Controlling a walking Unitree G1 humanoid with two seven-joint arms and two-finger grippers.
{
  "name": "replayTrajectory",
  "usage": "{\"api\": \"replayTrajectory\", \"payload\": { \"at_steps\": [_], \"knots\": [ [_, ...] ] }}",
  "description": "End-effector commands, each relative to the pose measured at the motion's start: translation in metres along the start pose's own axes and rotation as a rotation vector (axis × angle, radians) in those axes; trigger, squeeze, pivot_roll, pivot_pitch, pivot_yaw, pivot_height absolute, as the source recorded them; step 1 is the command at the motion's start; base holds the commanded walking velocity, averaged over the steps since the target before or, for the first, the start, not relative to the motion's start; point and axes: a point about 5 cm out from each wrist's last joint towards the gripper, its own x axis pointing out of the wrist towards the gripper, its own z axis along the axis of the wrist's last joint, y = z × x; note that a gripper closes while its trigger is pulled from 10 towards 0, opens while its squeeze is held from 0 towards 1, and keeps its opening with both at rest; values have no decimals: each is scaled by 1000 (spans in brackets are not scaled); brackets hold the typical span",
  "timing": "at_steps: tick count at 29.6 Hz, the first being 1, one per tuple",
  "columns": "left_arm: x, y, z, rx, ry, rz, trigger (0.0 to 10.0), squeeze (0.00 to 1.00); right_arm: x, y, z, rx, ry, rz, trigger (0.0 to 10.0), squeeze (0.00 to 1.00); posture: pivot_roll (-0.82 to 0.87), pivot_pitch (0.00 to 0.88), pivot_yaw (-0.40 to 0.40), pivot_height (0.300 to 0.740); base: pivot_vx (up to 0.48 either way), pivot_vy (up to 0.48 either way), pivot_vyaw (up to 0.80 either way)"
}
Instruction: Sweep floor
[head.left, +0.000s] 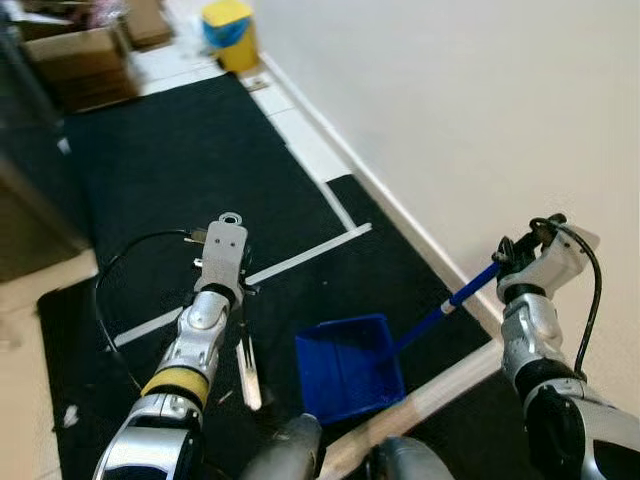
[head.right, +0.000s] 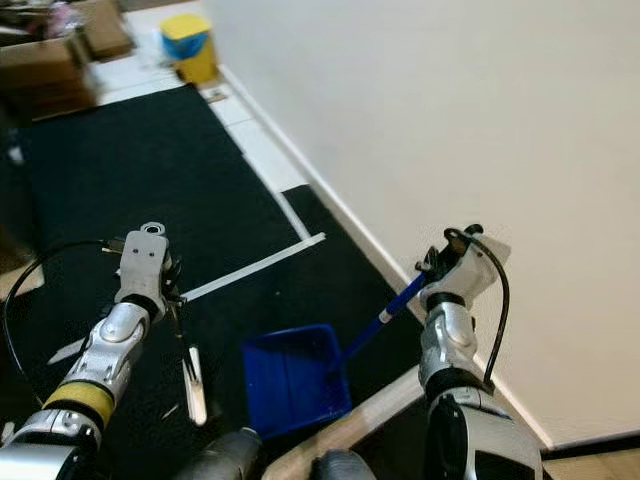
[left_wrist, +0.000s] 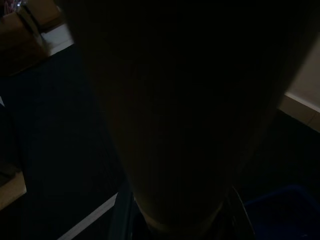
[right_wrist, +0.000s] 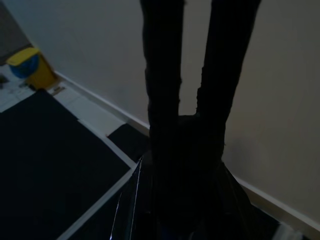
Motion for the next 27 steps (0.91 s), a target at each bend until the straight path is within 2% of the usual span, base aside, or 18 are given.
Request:
{"api": "replayTrajectory", "payload": {
  "at_steps": [1, 9, 12, 13, 17, 27],
  "knots": [
    [-3, 12, -6, 44, 41, 28, 10000, 0, 3, 1, 5, 6, -11, -6, 10000, 0, 141, 35, -63, 740, 0, 0, 800],
    [-3, 12, -5, 51, 44, 18, 10000, 0, 5, -3, 8, 5, -14, -30, 10000, 0, 145, 33, -65, 740, 0, 0, 800],
    [-3, 10, -3, 36, 34, -9, 10000, 0, 4, -9, 5, 32, 10, -90, 10000, 0, 144, 36, -64, 740, 0, 0, 0],
    [-3, 8, -1, 27, 26, -29, 10000, 0, 1, -15, 0, 58, 34, -137, 10000, 0, 145, 37, -64, 740, 0, 371, 0],
    [-3, 6, -2, 26, 31, -39, 10000, 0, -3, -19, -4, 42, 38, -144, 10000, 0, 151, 35, -63, 740, 0, 480, 0],
    [-3, 9, -2, 41, 45, -42, 10000, 0, -6, -15, -9, 36, 45, -135, 10000, 0, 147, 22, -55, 740, 0, 480, 0]
  ]
}}
